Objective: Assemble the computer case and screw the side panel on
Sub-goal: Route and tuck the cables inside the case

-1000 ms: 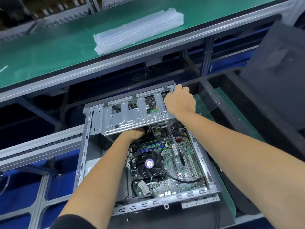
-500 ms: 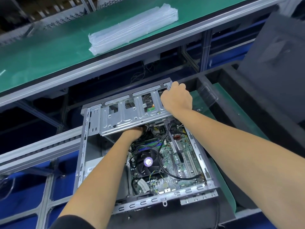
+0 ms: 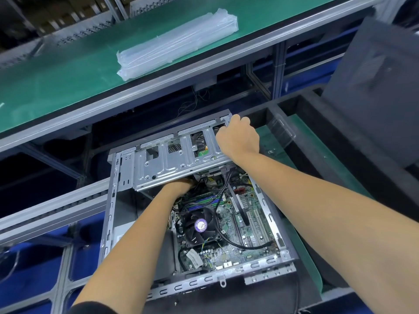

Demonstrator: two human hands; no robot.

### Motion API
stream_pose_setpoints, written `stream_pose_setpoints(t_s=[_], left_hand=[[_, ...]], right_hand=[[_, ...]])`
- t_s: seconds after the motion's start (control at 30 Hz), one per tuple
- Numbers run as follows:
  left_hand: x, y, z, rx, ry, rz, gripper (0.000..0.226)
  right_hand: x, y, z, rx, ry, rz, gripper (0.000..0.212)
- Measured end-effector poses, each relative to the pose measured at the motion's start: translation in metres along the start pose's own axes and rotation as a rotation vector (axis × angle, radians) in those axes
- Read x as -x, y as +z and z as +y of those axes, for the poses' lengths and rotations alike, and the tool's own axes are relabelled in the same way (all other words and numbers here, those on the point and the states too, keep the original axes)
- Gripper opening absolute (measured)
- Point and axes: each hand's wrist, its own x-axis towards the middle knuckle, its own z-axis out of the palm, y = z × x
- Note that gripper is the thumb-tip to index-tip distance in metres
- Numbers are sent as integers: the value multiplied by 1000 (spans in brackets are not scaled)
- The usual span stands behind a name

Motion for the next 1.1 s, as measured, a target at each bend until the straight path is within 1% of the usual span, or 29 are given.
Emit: stream_pose_setpoints(t_s=[0.03,0.07,0.13,0.3,0.37,0.43,0.5,0.63,0.7,0.8,1.1], left_hand=[[2,-1,2,16,23,-39,39],[0,1,1,28,49,-43,38],[6,-3,5,-3,77,-102,38],[5,-5,1,-116,79,-87,38],[6,-7,-2,-139,103,-162,32],[3,-5,-5,-125,89,-204,35],[2,-5,-4,-163,90,-190,41],[-2,-1,-4,-198,116,-146,37],[-2,0,-5,-182,80,-157,34],[-2,2,-2,-88,33,-138,34],[-5,5,-3,-73,46,-91,37]], right_hand=[[0,0,0,1,3,-4,26],[0,0,0,1,4,-7,26],[0,0,0,0,3,-10,26],[0,0,0,6,5,-4,25],[0,0,-1,12,5,0,24],[0,0,-1,23,6,-5,26],[0,0,-1,29,3,-9,28],[0,0,-1,37,2,-9,29],[0,0,-1,39,3,-8,29],[0,-1,-1,37,3,-9,29],[0,-1,0,17,-4,-4,30]])
